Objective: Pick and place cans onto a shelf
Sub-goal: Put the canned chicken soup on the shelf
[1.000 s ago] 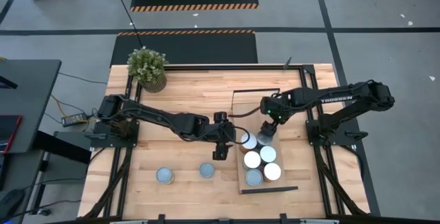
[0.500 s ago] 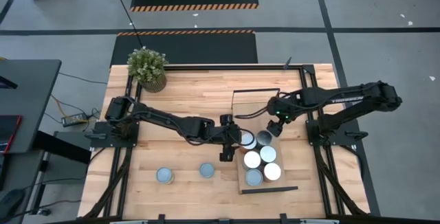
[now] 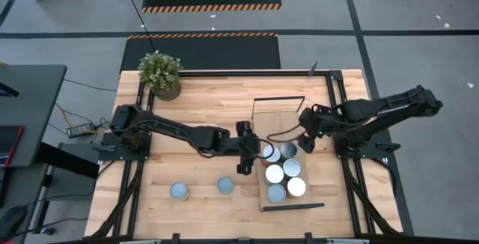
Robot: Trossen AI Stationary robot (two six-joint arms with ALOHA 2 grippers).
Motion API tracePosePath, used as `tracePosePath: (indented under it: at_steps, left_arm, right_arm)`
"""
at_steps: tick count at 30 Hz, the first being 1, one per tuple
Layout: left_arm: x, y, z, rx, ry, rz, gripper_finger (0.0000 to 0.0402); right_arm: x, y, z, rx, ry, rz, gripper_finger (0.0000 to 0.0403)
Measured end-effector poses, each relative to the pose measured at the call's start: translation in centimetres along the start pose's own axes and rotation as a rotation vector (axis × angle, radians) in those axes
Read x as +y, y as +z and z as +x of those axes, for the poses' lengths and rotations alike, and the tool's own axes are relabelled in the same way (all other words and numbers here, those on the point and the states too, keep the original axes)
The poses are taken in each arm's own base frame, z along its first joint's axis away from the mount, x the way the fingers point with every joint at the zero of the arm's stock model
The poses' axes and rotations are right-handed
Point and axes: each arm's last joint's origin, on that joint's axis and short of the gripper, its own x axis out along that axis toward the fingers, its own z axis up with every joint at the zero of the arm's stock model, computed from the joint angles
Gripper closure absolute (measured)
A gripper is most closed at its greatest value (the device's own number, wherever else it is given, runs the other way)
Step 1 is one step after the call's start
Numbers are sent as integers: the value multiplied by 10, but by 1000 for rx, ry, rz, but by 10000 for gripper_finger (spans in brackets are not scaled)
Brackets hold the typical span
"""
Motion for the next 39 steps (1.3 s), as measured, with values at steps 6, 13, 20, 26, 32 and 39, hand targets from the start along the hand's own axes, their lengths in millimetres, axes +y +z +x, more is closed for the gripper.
tracePosePath:
  at_steps: [6,13,20,26,32,39]
  left_arm:
    - [-14,4,-35,-2,-75,-11,100]
    - [-34,-5,-72,111,-205,-119,100]
    - [-57,-20,-91,270,-288,-268,100]
    - [-73,-30,-103,336,-231,-347,100]
    - [-96,-38,-119,332,-203,-420,100]
    - [-108,-52,-128,299,-10,-411,100]
  right_arm:
    - [16,-8,-7,-148,-27,-140,69]
    - [26,-16,-16,-304,-93,-235,69]
    - [38,-14,-24,-505,-163,-371,69]
    - [44,-9,-28,-585,-165,-409,69]
    - [48,-9,-30,-614,-157,-434,69]
    - [50,-10,-33,-661,-207,-453,69]
